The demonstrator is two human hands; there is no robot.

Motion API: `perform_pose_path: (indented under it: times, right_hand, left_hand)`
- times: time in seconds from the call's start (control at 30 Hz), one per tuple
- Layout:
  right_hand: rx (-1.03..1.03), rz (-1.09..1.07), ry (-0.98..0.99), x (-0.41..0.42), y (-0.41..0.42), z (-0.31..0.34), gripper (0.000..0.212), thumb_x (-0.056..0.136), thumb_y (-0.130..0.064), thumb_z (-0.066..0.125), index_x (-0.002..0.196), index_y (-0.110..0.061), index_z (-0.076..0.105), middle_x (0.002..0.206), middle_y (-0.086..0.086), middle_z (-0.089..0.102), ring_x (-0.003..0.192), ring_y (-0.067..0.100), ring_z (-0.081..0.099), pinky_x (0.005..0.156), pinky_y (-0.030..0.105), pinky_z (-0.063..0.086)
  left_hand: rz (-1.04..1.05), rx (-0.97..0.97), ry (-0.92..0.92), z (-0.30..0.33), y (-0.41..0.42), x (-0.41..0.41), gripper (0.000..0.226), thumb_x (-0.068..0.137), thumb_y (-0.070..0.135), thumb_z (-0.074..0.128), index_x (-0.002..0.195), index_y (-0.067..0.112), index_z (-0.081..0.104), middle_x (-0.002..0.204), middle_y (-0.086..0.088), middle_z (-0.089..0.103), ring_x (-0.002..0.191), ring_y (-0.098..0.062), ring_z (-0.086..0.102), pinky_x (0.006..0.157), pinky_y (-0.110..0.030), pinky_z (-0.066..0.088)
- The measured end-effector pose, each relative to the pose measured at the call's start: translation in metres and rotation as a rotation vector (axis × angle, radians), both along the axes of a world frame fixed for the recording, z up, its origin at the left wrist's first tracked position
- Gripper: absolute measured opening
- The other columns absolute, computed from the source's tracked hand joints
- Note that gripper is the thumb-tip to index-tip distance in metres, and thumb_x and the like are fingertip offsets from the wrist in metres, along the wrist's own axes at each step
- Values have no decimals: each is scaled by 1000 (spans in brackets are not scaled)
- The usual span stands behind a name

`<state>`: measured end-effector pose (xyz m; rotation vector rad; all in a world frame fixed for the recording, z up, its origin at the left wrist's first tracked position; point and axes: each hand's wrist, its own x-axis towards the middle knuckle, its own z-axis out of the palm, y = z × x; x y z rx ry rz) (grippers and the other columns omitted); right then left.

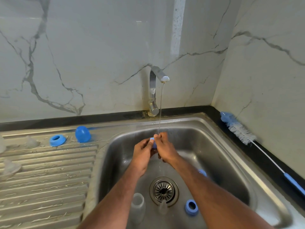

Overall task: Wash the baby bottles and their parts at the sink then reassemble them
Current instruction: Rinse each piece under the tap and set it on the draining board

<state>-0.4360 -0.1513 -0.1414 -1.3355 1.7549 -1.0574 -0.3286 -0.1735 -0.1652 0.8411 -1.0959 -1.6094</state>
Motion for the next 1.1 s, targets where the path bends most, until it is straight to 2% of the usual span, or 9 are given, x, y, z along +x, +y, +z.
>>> perform_pose_path:
  times: [0.1,0.2,0.27,0.37,0.47,0.63,0.7,0.83,1.1]
  right_hand:
    - [-32,135,-157,1,2,1,24,109,-34,37,130,-33,50,123,-2,59,107,14,59,79,30,50]
    - [11,154,-386,-7,3,0,28,108,-22,43,123,-29,65,124,-1,68,102,18,64,73,30,50]
    - [13,104,-517,-7,2,1,28,106,-15,46,119,-19,70,118,7,72,100,21,67,80,35,56]
    - [-37,-20,-529,-7,-1,0,22,102,-10,54,110,-10,75,111,11,74,106,25,70,93,39,57]
    - [-42,-70,-558,-7,-1,3,23,102,-10,54,103,-11,77,108,9,75,109,25,69,93,34,58]
    - [20,81,-798,-16,5,13,34,105,-9,40,125,4,65,115,20,70,99,26,63,94,37,50]
    - [50,148,-809,-19,5,9,34,105,-11,44,129,2,64,121,25,67,98,27,59,94,39,48]
    - [92,178,-780,-17,6,3,31,102,-16,55,130,-8,64,112,15,70,91,20,62,84,33,51]
    - [113,122,-692,-17,3,-5,30,105,-24,53,123,-5,69,98,12,75,78,13,67,81,29,53]
  left_hand:
    - [-96,155,140,4,3,1,32,108,11,39,114,-1,68,107,-21,73,95,-26,71,80,-34,59]
    - [-94,233,212,7,2,0,32,108,9,37,119,-7,63,111,-26,69,93,-27,70,79,-32,61]
    - [-111,224,212,7,1,0,32,108,9,39,121,-8,62,113,-27,67,95,-28,69,80,-33,61]
    - [-187,139,171,8,5,0,27,104,5,48,123,-8,62,115,-24,68,102,-26,68,82,-30,59]
    - [-204,100,184,7,7,1,29,100,-2,50,127,-10,59,119,-24,66,108,-28,67,86,-29,58]
    - [-153,186,249,11,6,2,34,104,22,50,120,-5,64,105,-22,70,87,-22,69,80,-28,59]
    - [-128,220,193,13,4,5,43,106,35,43,117,-1,64,91,-16,70,73,-16,64,69,-26,55]
    - [-113,289,3,9,0,8,61,104,52,36,120,1,65,75,-8,65,62,-12,58,59,-27,47]
    - [-82,370,102,13,5,0,56,107,45,35,111,-1,66,83,-15,70,73,-21,67,68,-30,56]
